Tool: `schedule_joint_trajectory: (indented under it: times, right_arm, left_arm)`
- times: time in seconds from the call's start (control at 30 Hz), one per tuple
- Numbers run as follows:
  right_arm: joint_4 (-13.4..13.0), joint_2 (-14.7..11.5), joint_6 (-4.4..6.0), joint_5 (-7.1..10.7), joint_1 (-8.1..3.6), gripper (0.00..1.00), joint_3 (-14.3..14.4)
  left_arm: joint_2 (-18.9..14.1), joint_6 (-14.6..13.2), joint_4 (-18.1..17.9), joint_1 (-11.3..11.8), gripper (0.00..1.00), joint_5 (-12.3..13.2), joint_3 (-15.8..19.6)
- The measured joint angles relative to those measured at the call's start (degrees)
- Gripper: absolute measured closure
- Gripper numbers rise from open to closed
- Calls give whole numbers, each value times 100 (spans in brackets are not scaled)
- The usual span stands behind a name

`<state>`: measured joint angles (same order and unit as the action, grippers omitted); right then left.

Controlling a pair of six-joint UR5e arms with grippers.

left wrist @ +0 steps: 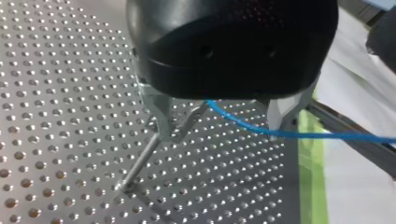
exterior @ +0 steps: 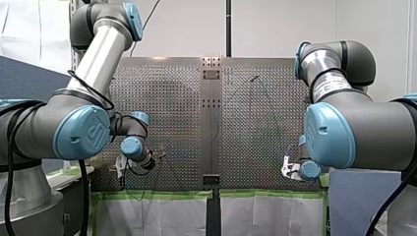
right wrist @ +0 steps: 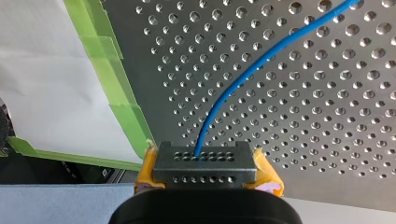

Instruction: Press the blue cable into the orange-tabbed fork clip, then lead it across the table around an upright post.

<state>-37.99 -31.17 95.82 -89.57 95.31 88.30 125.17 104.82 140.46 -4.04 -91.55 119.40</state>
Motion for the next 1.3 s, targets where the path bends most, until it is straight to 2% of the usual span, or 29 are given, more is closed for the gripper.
schedule_joint_trajectory:
  times: [0.47, 0.8, 0.97, 1.3]
  right_arm:
    - [7, 0, -2, 0, 2, 100, -1]
    - [10, -1, 0, 0, 2, 100, 0]
    - [10, -1, -1, 0, 3, 100, 0]
    - [5, -1, 0, 0, 8, 100, 0]
  left_arm:
    - [-113, -185, -439, -22, 0, 92, 327]
    - [-557, -108, -563, -100, 0, 17, 408]
    - [-739, -305, -558, -158, 0, -96, 474]
    - [-757, -657, -623, -426, 0, -217, 589]
